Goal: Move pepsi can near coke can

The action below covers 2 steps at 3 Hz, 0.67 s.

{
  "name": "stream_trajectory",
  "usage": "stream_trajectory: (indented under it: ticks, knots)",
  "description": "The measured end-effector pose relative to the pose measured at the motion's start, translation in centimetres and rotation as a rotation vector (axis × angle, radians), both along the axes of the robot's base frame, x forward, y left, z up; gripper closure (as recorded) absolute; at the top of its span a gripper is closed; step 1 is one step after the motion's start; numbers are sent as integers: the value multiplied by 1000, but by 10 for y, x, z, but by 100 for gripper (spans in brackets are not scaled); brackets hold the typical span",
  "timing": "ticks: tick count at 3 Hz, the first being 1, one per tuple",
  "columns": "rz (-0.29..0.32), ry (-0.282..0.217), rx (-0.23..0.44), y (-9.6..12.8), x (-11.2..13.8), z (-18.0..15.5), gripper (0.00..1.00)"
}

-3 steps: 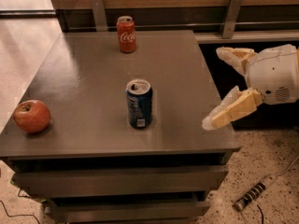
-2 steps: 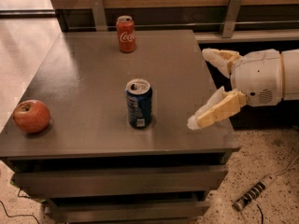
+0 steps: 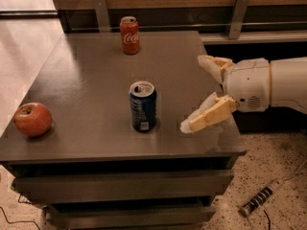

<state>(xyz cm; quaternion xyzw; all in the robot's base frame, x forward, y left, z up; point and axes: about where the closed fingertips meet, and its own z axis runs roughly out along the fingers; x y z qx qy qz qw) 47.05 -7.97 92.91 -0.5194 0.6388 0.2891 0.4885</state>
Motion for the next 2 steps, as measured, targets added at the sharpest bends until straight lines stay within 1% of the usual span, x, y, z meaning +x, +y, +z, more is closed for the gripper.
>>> stream_trajectory:
  ticks: [1,2]
  knots:
    - [27,10,41,15,9,-18,0]
    - [78,16,99,36,12,-34,0]
